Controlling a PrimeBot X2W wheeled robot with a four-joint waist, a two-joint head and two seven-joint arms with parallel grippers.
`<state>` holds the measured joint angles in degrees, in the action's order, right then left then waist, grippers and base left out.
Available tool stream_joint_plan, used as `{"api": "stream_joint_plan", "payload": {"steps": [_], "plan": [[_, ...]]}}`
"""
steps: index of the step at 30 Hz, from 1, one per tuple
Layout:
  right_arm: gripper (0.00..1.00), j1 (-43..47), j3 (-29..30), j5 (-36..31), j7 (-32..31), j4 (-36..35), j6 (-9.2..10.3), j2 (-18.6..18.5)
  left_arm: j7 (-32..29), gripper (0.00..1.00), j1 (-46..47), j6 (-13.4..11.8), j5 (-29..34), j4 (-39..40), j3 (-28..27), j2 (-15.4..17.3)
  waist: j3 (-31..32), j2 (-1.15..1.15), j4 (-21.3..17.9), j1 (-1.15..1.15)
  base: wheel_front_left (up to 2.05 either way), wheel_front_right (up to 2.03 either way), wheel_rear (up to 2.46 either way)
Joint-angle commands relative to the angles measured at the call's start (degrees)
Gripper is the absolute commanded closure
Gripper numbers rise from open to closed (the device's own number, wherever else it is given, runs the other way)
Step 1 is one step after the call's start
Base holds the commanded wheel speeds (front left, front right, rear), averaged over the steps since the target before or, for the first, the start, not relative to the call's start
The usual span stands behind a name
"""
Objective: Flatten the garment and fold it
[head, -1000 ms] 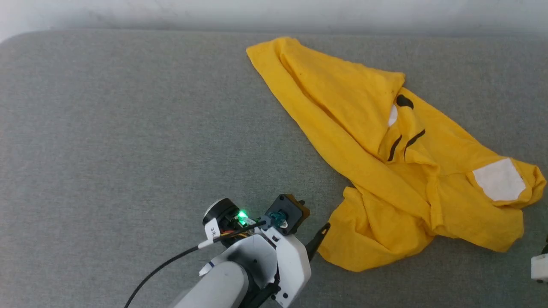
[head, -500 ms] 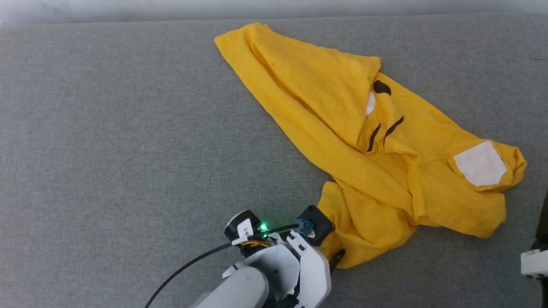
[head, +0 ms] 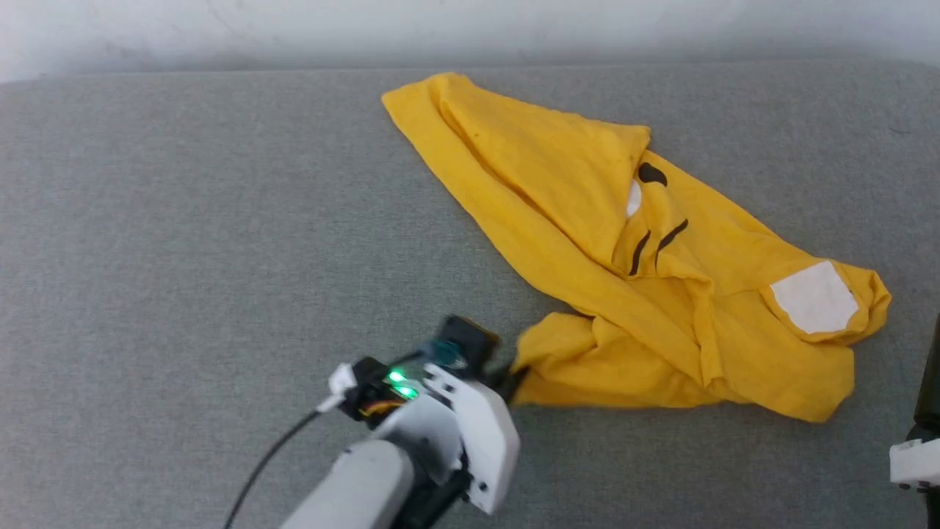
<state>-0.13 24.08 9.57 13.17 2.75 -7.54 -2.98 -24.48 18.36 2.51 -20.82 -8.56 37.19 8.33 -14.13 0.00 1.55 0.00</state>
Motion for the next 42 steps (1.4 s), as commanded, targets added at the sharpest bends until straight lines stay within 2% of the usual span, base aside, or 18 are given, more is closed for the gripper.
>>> {"api": "stream_joint_plan", "payload": {"steps": [1,5,9,13,16,17,18,23,29,33,37,42], "plan": [[0.00,0.52,0.13,-0.28,-0.20,-0.11,0.05,0.10,0.90,1.00,-1.15,-1.54,-1.82,2.71,-3.05,1.11,2.17,0.00,2.15,0.00,0.00,0.00,0.00],[0.00,1.03,0.69,-0.62,-0.92,-0.35,0.05,0.10,1.64,1.00,-5.54,-6.08,-4.03,8.96,-10.40,5.93,3.94,0.00,4.07,0.00,0.00,0.00,0.00],[0.00,1.90,1.62,-0.78,-1.76,-1.14,0.05,0.10,1.74,1.00,-14.89,-11.52,-7.22,14.60,-18.25,10.46,5.01,0.00,5.77,0.00,0.00,0.00,0.00],[0.00,2.74,2.64,-0.85,-2.54,-1.75,0.05,0.10,2.01,1.00,-25.53,-15.70,-10.35,18.13,-23.90,12.48,5.40,0.00,7.60,0.00,0.00,0.00,0.00],[0.00,2.95,2.79,-0.98,-3.09,-1.86,0.05,0.10,3.40,1.00,-30.46,-17.22,-11.86,18.52,-25.64,11.77,5.45,0.00,8.79,0.00,0.00,0.00,0.00],[0.00,3.05,2.66,-0.98,-3.36,-2.01,0.05,0.10,4.35,0.52,-31.11,-17.44,-12.14,18.57,-25.89,11.14,5.51,0.00,9.19,0.00,0.00,0.00,0.00],[0.00,3.08,2.51,-1.03,-3.59,-2.16,0.05,0.10,5.50,0.00,-31.38,-17.66,-12.56,18.70,-26.15,10.19,5.57,0.00,9.52,0.00,0.00,0.00,0.00],[0.00,2.82,1.87,-1.27,-4.53,-3.07,0.05,0.10,8.56,0.00,-30.20,-16.92,-12.73,19.51,-25.23,7.88,5.71,0.00,10.08,0.00,0.00,0.00,0.00],[0.00,2.89,-0.19,-2.00,-6.06,-4.31,0.05,0.10,13.27,0.00,-25.61,-15.43,-11.62,22.13,-26.26,7.74,6.08,0.00,9.36,0.00,0.00,0.00,0.00],[0.00,2.77,-2.53,-1.81,-7.78,-6.67,0.05,0.10,23.76,0.00,-23.00,-15.79,-7.58,22.96,-28.60,7.06,6.17,0.00,8.56,0.00,0.00,0.00,0.00],[0.00,3.36,-3.27,-1.46,-8.75,-8.65,0.05,0.10,35.91,0.00,-22.55,-14.66,-2.90,21.63,-28.64,6.38,6.21,0.00,8.24,0.00,0.00,0.00,0.00],[0.00,5.09,-4.77,-0.58,-9.11,-8.70,0.05,0.10,39.32,0.00,-23.10,-13.62,1.36,18.65,-28.91,4.94,6.28,0.00,8.08,0.00,0.00,0.00,0.00]]}}
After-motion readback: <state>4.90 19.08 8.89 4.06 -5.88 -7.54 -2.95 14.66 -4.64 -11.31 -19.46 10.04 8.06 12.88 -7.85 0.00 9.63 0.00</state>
